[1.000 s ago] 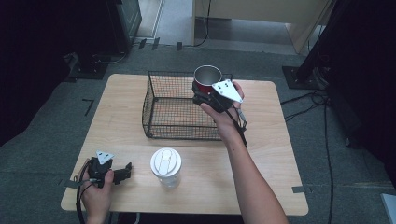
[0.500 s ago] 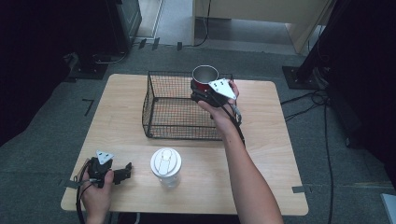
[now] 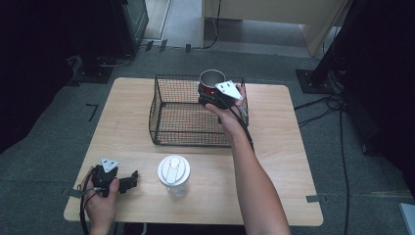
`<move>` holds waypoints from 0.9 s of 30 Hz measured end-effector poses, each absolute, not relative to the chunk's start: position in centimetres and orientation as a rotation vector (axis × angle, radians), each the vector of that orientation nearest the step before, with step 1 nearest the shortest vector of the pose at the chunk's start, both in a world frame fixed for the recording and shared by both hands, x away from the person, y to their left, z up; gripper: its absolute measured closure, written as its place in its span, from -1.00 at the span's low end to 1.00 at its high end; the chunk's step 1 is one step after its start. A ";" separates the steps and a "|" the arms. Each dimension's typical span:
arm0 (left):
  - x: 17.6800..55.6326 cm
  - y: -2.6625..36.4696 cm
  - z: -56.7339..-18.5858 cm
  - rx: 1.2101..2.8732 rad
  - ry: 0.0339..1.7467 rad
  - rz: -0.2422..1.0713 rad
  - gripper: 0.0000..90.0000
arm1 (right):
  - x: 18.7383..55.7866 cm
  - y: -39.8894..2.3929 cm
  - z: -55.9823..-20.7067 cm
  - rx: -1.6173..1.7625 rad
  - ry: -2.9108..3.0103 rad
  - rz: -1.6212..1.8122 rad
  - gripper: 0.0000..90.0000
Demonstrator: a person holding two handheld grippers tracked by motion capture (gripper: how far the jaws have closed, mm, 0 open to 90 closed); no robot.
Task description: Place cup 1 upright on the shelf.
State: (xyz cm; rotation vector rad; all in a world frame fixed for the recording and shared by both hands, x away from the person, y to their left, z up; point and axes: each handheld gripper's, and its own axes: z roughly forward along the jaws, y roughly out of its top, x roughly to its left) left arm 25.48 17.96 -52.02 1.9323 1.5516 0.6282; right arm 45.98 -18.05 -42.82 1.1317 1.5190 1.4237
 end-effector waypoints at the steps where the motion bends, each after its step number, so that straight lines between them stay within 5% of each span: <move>1: 25.5 18.0 -52.0 1.932 1.551 0.626 -0.99 | 46.0 -18.0 -42.8 1.132 1.519 1.424 -0.84; 27: 25.5 18.0 -52.0 1.932 1.551 0.625 -0.99 | 48.5 -16.4 -46.2 1.210 1.816 1.279 -0.84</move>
